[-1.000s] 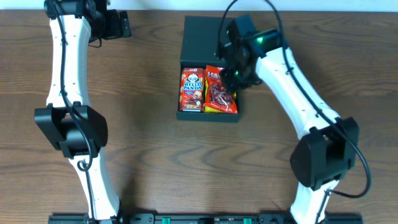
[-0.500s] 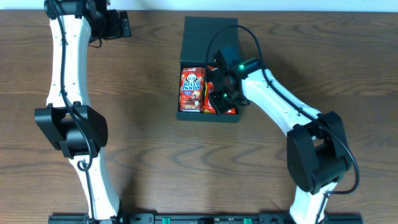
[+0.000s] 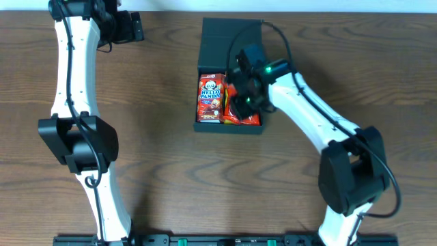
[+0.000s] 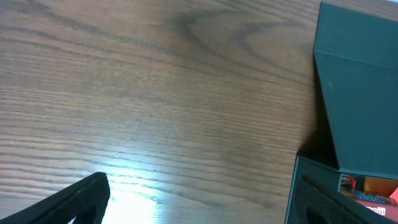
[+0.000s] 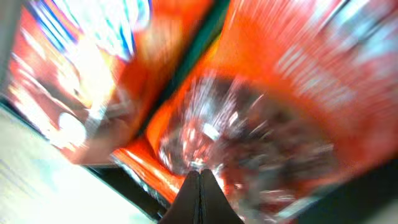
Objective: Pack container
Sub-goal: 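Press the bags down into the box with the right gripper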
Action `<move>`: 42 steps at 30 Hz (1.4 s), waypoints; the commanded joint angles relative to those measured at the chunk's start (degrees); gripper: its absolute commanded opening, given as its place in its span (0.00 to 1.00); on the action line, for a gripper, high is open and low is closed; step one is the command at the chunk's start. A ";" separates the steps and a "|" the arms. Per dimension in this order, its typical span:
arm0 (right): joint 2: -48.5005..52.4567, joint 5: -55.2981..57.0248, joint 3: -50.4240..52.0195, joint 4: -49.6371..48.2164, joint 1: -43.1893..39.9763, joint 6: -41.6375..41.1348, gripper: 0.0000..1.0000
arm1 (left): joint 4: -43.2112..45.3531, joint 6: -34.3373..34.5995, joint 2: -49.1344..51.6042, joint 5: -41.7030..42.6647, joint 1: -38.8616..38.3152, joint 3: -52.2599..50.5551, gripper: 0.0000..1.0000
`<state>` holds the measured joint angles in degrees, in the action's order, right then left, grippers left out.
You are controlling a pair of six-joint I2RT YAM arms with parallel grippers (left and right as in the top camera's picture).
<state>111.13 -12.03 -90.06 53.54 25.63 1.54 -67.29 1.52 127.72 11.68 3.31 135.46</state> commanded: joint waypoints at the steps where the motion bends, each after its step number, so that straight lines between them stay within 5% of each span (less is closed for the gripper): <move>1: -6.40 0.15 -3.10 -2.67 -4.31 -0.85 0.02 | 0.46 0.42 0.52 0.39 -1.70 -0.37 0.96; 8: -6.54 -9.81 -3.08 -4.83 -10.71 -0.59 0.02 | 4.28 0.42 0.55 0.39 -4.92 -0.37 0.96; 21: -1.14 -16.96 -2.97 -5.66 -2.40 1.36 0.01 | 5.07 2.91 0.55 0.17 -5.14 -0.37 0.97; 35: 8.07 -44.15 -2.97 -8.66 -4.28 3.89 0.01 | 4.96 7.34 0.55 5.99 -0.59 -0.37 0.96; 42: 14.16 -46.51 -2.97 -9.22 -4.63 3.48 0.01 | 4.90 7.30 0.55 5.99 -0.33 -0.37 0.96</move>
<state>123.33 -54.89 -93.06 44.29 21.12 4.19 -62.17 8.14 127.72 16.62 2.98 135.46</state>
